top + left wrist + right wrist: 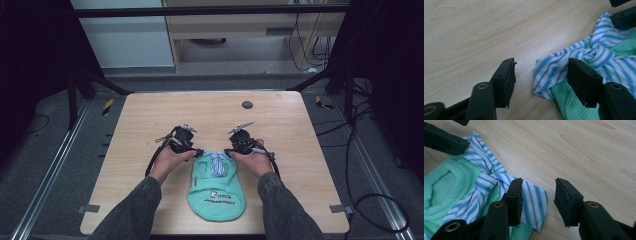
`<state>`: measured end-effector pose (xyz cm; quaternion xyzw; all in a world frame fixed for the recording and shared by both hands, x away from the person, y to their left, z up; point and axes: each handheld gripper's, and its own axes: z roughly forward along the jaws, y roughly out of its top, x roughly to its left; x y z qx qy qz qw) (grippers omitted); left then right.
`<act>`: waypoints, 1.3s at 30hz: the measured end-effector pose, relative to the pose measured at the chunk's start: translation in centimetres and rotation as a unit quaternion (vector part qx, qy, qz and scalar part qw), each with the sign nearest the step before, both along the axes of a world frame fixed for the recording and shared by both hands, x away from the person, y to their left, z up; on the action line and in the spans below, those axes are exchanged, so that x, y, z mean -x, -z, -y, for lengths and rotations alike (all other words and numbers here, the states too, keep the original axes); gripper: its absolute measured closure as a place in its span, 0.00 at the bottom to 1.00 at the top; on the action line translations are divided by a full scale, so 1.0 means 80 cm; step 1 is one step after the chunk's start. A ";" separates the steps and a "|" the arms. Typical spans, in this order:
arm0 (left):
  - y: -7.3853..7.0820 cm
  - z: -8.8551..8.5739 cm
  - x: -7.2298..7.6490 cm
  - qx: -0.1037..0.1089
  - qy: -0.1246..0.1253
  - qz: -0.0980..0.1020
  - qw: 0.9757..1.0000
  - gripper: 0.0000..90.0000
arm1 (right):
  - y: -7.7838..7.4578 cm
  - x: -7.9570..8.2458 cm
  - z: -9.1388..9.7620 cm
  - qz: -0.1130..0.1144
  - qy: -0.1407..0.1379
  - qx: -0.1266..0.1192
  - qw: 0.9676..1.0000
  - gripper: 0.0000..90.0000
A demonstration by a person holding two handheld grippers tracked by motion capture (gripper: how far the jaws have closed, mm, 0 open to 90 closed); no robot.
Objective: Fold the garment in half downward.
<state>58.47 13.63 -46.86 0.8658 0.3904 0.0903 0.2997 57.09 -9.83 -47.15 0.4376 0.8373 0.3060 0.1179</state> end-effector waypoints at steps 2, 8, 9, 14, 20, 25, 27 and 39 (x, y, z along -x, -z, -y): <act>0.002 0.000 -0.001 -0.007 0.002 -0.004 1.000 0.42 | 0.002 -0.001 0.000 -0.004 -0.001 0.001 1.000 0.60; 0.009 0.005 0.001 -0.013 0.015 -0.015 1.000 0.41 | 0.007 -0.004 -0.001 -0.013 0.001 0.001 1.000 0.56; 0.010 0.007 0.001 -0.012 0.014 -0.014 1.000 0.41 | 0.009 -0.005 -0.001 -0.015 0.000 0.006 1.000 0.56; 0.016 0.010 0.005 -0.016 0.015 -0.010 1.000 0.44 | 0.012 -0.005 -0.004 -0.024 0.002 0.006 1.000 0.54; 0.017 0.011 0.008 -0.016 0.016 -0.005 1.000 0.47 | 0.015 -0.005 -0.008 -0.031 -0.005 0.007 0.999 0.53; 0.016 0.014 0.011 -0.018 0.019 -0.002 1.000 0.58 | 0.015 -0.004 -0.012 -0.028 -0.008 0.010 1.000 0.58; 0.016 0.015 0.012 -0.019 0.022 -0.003 1.000 0.63 | 0.014 -0.003 -0.013 -0.028 -0.015 0.011 0.999 0.62; 0.017 0.012 0.015 -0.004 0.030 -0.003 1.000 0.92 | 0.012 0.000 -0.020 -0.031 -0.024 0.014 0.999 0.90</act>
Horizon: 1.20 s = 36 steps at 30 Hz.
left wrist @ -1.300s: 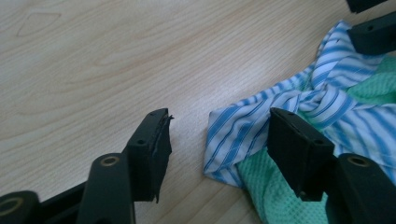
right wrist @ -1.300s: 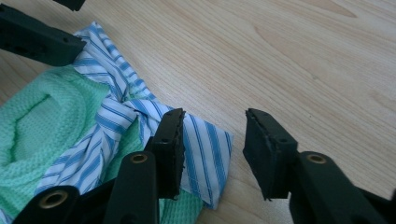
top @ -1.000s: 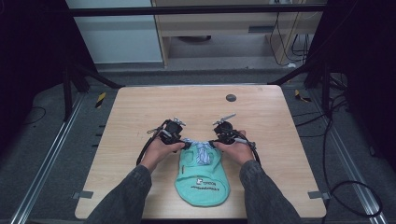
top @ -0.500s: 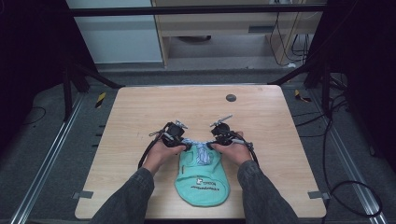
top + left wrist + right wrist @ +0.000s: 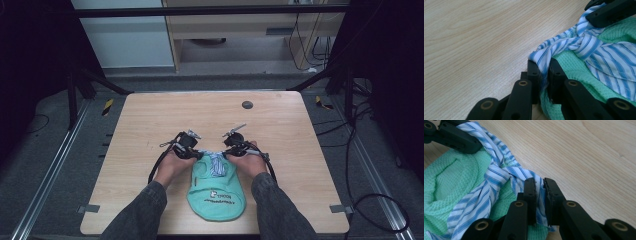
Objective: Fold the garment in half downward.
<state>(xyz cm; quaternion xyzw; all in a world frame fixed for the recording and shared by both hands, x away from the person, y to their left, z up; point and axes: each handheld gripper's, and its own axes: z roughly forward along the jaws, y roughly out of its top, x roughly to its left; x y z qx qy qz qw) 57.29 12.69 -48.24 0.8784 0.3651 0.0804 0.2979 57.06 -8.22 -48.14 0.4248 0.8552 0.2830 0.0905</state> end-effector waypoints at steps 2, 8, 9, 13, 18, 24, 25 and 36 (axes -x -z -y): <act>-0.001 -0.001 0.000 -0.001 0.002 -0.001 1.000 0.93 | -0.001 0.001 -0.001 0.005 -0.001 0.003 1.000 0.91; -0.011 -0.003 -0.001 0.005 -0.001 0.012 1.000 0.94 | -0.009 0.002 0.002 0.024 0.000 -0.008 1.000 0.91; -0.015 -0.004 -0.001 0.008 -0.002 0.017 1.000 0.94 | -0.013 0.003 0.003 0.029 0.004 -0.012 1.000 0.91; -0.025 -0.003 -0.001 0.008 0.001 0.030 0.999 0.94 | -0.022 0.004 0.006 0.038 0.003 -0.021 0.999 0.91; -0.037 -0.003 -0.001 0.009 0.001 0.045 0.999 0.95 | -0.034 0.005 0.008 0.049 0.003 -0.021 0.999 0.91; -0.049 -0.003 -0.001 0.013 0.001 0.056 0.998 0.95 | -0.050 0.005 0.009 0.063 0.000 -0.023 0.998 0.91; -0.052 -0.003 -0.001 0.013 0.001 0.060 0.998 0.95 | -0.053 0.004 0.009 0.068 -0.003 -0.022 0.997 0.91; -0.060 -0.006 -0.001 0.007 0.001 0.062 0.998 0.95 | -0.063 0.005 0.005 0.075 -0.008 -0.014 0.997 0.91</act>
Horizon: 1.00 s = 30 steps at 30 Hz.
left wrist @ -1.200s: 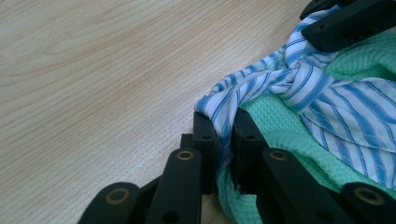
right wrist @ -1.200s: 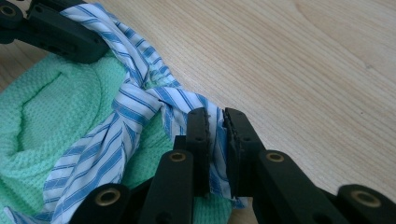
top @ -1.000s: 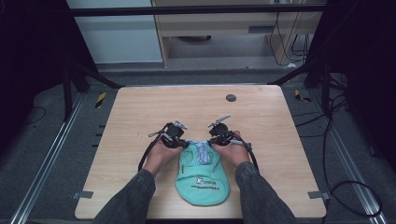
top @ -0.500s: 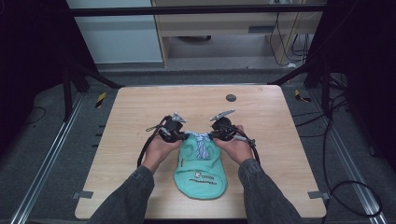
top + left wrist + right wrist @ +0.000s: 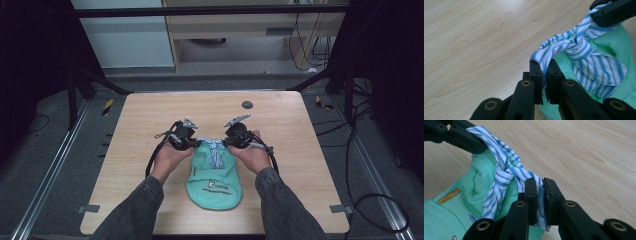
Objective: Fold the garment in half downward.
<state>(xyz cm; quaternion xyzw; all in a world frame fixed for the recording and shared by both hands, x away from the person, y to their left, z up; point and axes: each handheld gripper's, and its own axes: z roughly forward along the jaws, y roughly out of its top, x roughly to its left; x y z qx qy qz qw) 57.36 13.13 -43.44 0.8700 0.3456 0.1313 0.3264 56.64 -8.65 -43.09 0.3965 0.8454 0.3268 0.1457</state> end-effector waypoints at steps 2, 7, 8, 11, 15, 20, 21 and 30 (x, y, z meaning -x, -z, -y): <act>-0.002 0.000 0.000 0.004 -0.002 0.000 1.000 0.95 | -0.001 0.000 -0.001 0.002 -0.002 0.002 1.000 0.91; -0.012 -0.005 -0.001 0.007 -0.006 0.006 1.000 0.95 | -0.014 0.000 -0.004 0.012 -0.007 0.004 1.000 0.91; -0.012 -0.005 -0.001 0.007 -0.006 0.006 1.000 0.95 | -0.014 0.000 -0.004 0.012 -0.007 0.004 1.000 0.91; -0.020 -0.006 -0.001 0.009 -0.008 0.011 1.000 0.95 | -0.022 0.000 -0.007 0.017 -0.007 0.004 1.000 0.91; -0.026 -0.008 -0.003 0.010 -0.009 0.015 1.000 0.95 | -0.028 -0.001 -0.008 0.020 -0.007 0.003 1.000 0.91; -0.037 -0.008 -0.006 0.011 -0.010 0.023 1.000 0.95 | -0.038 -0.005 -0.008 0.027 -0.006 0.003 1.000 0.91; -0.041 -0.008 -0.007 0.013 -0.011 0.025 1.000 0.95 | -0.043 -0.006 -0.008 0.031 -0.006 0.003 1.000 0.91; -0.044 -0.008 -0.008 0.014 -0.009 0.026 1.000 0.95 | -0.047 -0.007 -0.007 0.034 -0.007 0.007 0.999 0.91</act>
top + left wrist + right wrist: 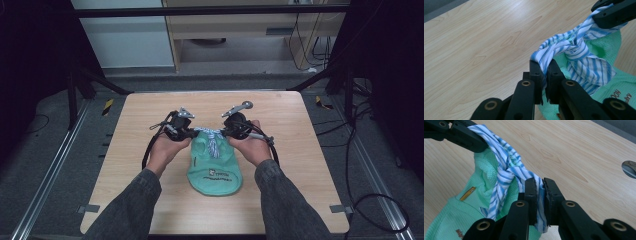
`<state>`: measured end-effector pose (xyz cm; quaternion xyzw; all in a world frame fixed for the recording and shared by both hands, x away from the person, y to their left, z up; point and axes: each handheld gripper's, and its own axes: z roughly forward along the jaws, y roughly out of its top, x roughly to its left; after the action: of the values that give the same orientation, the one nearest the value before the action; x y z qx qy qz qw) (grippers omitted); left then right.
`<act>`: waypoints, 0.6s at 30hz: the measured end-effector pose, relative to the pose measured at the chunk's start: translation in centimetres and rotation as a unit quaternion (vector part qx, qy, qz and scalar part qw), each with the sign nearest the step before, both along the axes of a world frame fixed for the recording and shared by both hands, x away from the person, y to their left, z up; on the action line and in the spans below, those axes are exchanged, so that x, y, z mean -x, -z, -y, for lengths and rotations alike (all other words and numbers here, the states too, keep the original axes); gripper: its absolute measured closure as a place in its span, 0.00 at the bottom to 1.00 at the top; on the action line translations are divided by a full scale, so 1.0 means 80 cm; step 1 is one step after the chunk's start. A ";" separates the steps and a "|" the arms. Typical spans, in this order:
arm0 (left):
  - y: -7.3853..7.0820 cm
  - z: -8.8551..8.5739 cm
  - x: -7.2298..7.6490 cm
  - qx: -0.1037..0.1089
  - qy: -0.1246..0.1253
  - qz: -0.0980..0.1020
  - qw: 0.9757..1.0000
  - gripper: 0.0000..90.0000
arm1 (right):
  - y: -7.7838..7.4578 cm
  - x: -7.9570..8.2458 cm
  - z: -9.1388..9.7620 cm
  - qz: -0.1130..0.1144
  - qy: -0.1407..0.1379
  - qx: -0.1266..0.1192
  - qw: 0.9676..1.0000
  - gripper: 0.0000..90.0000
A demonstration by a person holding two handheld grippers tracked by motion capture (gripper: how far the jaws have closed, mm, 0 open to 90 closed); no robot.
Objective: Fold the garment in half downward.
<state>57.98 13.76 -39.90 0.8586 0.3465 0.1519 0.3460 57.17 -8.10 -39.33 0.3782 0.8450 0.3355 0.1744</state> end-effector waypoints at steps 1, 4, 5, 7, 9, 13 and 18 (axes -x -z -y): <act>0.000 0.000 0.000 0.000 0.000 0.000 1.000 0.95 | 0.000 0.000 0.000 0.001 0.000 -0.001 1.000 0.91; -0.001 0.000 -0.001 0.003 -0.001 0.000 1.000 0.95 | 0.000 0.000 0.000 0.002 0.001 -0.002 1.000 0.91; -0.001 0.000 -0.002 0.003 -0.002 0.001 1.000 0.95 | -0.001 -0.001 0.000 0.002 0.001 -0.002 1.000 0.91; -0.003 0.000 -0.003 -0.001 -0.001 0.001 1.000 0.95 | -0.001 -0.001 0.000 0.002 0.002 -0.002 1.000 0.91; -0.009 0.001 -0.006 -0.003 -0.004 0.003 1.000 0.95 | -0.004 -0.004 -0.001 0.004 0.002 0.000 1.000 0.91; -0.015 0.001 -0.006 -0.006 -0.005 0.004 1.000 0.95 | -0.010 -0.007 -0.003 0.007 0.003 0.004 1.000 0.91; -0.018 0.001 -0.007 -0.008 -0.003 0.001 1.000 0.95 | -0.014 -0.007 -0.004 0.007 0.000 0.010 1.000 0.91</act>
<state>58.56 13.67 -38.48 0.8598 0.3479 0.1569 0.3393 57.73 -7.76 -38.23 0.3739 0.8469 0.3301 0.1843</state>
